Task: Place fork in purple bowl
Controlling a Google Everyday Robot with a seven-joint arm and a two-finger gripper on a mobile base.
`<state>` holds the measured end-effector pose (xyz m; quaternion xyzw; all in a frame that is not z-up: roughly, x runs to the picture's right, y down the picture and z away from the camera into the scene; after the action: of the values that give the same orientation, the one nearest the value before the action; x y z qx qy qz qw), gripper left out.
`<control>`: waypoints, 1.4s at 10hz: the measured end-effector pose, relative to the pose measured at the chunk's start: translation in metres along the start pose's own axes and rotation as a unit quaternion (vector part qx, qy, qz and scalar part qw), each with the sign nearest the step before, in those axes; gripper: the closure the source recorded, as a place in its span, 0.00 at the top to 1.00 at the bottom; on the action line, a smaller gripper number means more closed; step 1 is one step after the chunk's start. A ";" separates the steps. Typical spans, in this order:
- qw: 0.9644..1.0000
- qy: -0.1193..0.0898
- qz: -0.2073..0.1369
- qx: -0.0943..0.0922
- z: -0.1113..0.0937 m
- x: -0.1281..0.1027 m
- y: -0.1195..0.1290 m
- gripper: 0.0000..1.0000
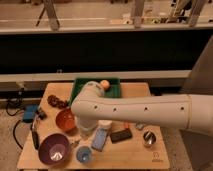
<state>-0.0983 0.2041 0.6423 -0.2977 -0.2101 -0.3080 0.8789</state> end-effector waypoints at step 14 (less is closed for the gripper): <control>0.997 -0.020 -0.072 -0.003 0.013 -0.031 -0.044 0.00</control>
<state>-0.1523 0.1974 0.6523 -0.2906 -0.2475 -0.3650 0.8491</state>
